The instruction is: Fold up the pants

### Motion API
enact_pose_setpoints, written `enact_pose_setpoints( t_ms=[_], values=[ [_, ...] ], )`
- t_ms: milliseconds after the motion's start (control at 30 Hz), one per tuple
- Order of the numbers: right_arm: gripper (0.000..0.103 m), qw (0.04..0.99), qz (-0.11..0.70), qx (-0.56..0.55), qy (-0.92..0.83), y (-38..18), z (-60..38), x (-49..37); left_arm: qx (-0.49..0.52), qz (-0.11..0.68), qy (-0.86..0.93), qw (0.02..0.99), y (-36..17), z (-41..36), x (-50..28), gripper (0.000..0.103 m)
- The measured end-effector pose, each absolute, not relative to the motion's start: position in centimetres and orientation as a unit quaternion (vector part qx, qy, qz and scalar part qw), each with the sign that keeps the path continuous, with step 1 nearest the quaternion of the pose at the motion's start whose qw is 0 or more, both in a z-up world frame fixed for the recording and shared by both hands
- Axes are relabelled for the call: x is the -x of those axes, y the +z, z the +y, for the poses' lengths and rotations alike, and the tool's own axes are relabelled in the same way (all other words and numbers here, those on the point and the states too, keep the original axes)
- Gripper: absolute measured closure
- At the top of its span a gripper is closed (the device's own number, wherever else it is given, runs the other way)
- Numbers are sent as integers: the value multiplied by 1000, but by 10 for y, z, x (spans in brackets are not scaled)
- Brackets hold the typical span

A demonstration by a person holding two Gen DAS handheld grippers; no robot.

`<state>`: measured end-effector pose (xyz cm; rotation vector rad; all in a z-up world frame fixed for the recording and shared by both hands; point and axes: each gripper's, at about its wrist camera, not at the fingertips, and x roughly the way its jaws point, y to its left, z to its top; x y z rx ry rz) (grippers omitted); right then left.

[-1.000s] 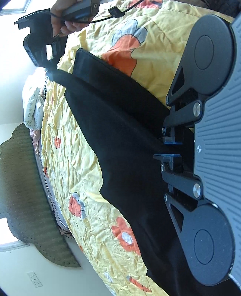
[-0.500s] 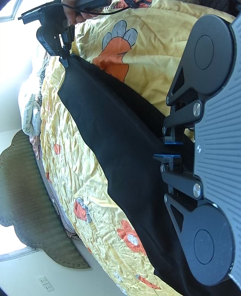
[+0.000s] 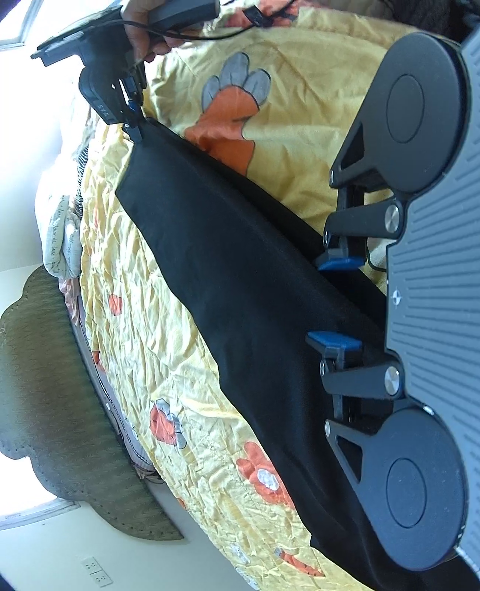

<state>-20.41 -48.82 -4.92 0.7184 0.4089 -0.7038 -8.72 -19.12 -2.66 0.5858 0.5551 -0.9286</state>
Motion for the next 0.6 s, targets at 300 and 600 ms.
enact_pose_setpoints(
  t_ms=[300, 600],
  values=[
    [56, 920, 186, -219, -267, -9, -420, 173, -233, 256, -431, 833, 2, -161, 80, 39],
    [48, 923, 310, -124, -191, -33, -351, 98, -176, 295, -309, 887, 15, -95, 24, 37]
  ],
)
